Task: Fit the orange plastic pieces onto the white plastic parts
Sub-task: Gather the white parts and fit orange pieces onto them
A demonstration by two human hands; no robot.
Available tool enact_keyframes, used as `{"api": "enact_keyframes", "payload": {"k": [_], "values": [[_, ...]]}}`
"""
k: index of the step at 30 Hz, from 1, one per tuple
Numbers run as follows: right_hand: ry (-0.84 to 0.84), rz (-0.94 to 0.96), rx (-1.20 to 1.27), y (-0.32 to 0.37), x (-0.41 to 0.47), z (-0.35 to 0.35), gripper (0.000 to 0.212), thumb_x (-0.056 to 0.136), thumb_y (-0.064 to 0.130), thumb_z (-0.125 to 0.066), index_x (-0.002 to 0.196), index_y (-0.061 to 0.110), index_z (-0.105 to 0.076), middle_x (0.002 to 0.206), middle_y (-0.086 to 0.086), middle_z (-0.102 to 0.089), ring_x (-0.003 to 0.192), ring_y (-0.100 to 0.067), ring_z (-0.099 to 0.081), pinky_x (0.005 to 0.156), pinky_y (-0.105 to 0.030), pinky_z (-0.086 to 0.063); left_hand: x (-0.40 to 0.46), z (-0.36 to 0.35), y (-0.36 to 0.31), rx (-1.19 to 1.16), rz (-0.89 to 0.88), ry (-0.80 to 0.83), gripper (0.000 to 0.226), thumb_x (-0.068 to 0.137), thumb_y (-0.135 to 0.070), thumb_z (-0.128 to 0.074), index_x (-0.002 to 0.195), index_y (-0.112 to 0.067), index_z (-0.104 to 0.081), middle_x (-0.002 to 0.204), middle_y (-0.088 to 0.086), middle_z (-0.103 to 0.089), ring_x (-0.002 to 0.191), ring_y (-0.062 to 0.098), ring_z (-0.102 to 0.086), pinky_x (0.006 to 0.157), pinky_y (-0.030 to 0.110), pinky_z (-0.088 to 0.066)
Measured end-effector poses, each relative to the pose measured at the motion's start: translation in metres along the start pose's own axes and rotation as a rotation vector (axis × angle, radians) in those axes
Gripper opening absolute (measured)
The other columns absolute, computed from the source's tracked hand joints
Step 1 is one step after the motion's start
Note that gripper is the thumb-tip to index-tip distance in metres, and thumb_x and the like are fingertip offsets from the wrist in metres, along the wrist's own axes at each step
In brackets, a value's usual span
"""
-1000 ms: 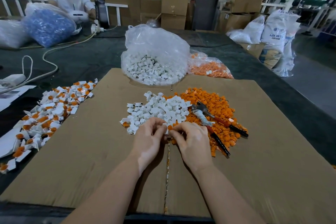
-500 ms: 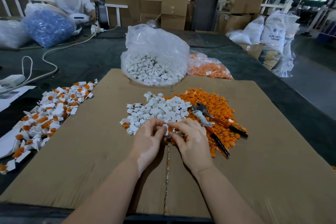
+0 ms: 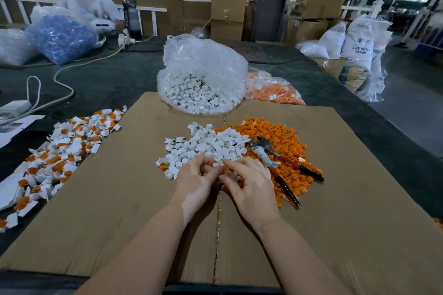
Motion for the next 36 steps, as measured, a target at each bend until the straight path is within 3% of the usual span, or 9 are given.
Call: {"api": "enact_keyframes", "payload": {"k": [2, 5, 10, 13, 16, 21, 27, 30, 36], "values": [[-0.065, -0.018, -0.072, -0.004, 0.001, 0.009, 0.029, 0.079, 0.022, -0.073, 0.106, 0.011, -0.069, 0.097, -0.003, -0.065, 0.097, -0.022, -0.058, 0.083, -0.035, -0.037, 0.001, -0.001, 0.0, -0.07, 0.025, 0.001, 0.006, 0.086, -0.008, -0.063, 0.087, -0.005, -0.057, 0.065, 0.01, -0.06, 0.065, 0.021, -0.061, 0.064, 0.024, -0.048], [-0.092, -0.246, -0.28, -0.022, 0.007, 0.028, 0.036, 0.09, 0.034, -0.057, 0.121, 0.016, -0.059, 0.12, -0.001, -0.058, 0.115, -0.019, -0.048, 0.093, -0.035, -0.03, 0.002, -0.003, 0.0, -0.148, 0.049, 0.01, 0.004, 0.088, -0.005, -0.06, 0.086, -0.004, -0.057, 0.063, 0.007, -0.063, 0.06, 0.017, -0.063, 0.058, 0.017, -0.05], [0.275, -0.647, -0.559, -0.057, 0.013, 0.045, 0.048, 0.086, 0.038, -0.044, 0.127, 0.014, -0.042, 0.138, -0.008, -0.039, 0.128, -0.026, -0.031, 0.108, -0.05, -0.017, 0.006, -0.004, 0.001, -0.208, 0.097, 0.0, 0.005, 0.09, -0.006, -0.058, 0.086, -0.005, -0.055, 0.065, 0.009, -0.064, 0.063, 0.019, -0.062, 0.068, 0.029, -0.055], [0.419, -0.697, -0.59, -0.064, 0.017, 0.045, 0.06, 0.085, 0.043, -0.045, 0.136, 0.013, -0.034, 0.144, -0.008, -0.031, 0.133, -0.028, -0.025, 0.109, -0.058, -0.008, 0.007, -0.005, 0.001, -0.213, 0.104, 0.006, 0.007, 0.09, -0.008, -0.058, 0.092, -0.002, -0.055, 0.067, 0.01, -0.063, 0.063, 0.016, -0.063, 0.066, 0.028, -0.056], [0.421, -0.676, -0.627, -0.064, 0.022, 0.045, 0.052, 0.084, 0.046, -0.048, 0.125, 0.013, -0.045, 0.14, -0.01, -0.035, 0.131, -0.03, -0.028, 0.109, -0.059, -0.007, 0.007, -0.005, 0.0, -0.228, 0.112, 0.001, 0.004, 0.09, -0.007, -0.057, 0.091, -0.003, -0.055, 0.064, 0.008, -0.062, 0.059, 0.012, -0.061, 0.06, 0.024, -0.056], [0.3, -0.593, -0.632, -0.051, 0.027, 0.051, 0.046, 0.088, 0.048, -0.045, 0.113, 0.01, -0.047, 0.126, -0.011, -0.044, 0.117, -0.031, -0.039, 0.098, -0.045, -0.03, 0.007, -0.005, -0.003, -0.335, 0.171, -0.004, 0.003, 0.091, -0.002, -0.055, 0.089, 0.0, -0.054, 0.061, 0.008, -0.062, 0.053, 0.013, -0.055, 0.053, 0.025, -0.049], [0.359, -0.457, -0.283, -0.019, 0.037, 0.053, 0.032, 0.092, 0.041, -0.043, 0.096, 0.01, -0.049, 0.093, -0.006, -0.053, 0.085, -0.022, -0.05, 0.069, -0.033, -0.039, 0.013, -0.003, -0.012, -0.416, 0.198, -0.032, 0.007, 0.092, -0.005, -0.054, 0.093, 0.002, -0.054, 0.062, 0.007, -0.059, 0.049, 0.01, -0.055, 0.048, 0.023, -0.044], [0.518, -0.49, 0.03, -0.004, 0.035, 0.047, 0.031, 0.092, 0.034, -0.045, 0.077, 0.007, -0.05, 0.07, -0.008, -0.039, 0.059, -0.02, -0.037, 0.055, -0.032, -0.028, 0.018, -0.002, -0.017, -0.433, 0.198, -0.063, 0.009, 0.092, -0.004, -0.053, 0.096, 0.004, -0.054, 0.064, 0.006, -0.057, 0.046, 0.006, -0.054, 0.046, 0.017, -0.044], [0.701, -0.569, 0.236, 0.004, 0.028, 0.038, 0.023, 0.091, 0.027, -0.041, 0.077, 0.011, -0.049, 0.071, -0.013, -0.042, 0.064, -0.024, -0.039, 0.062, -0.037, -0.029, 0.022, 0.002, -0.016, -0.43, 0.241, -0.124, 0.012, 0.092, -0.004, -0.053, 0.081, -0.005, -0.053, 0.063, 0.006, -0.055, 0.044, 0.007, -0.051, 0.043, 0.014, -0.044]]}}
Point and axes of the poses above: each hand's wrist, its own x-axis towards the middle knuckle, its own z-axis out of the back of the hand, y = z × x, the point moved 4 cm from there along x, towards the middle knuckle
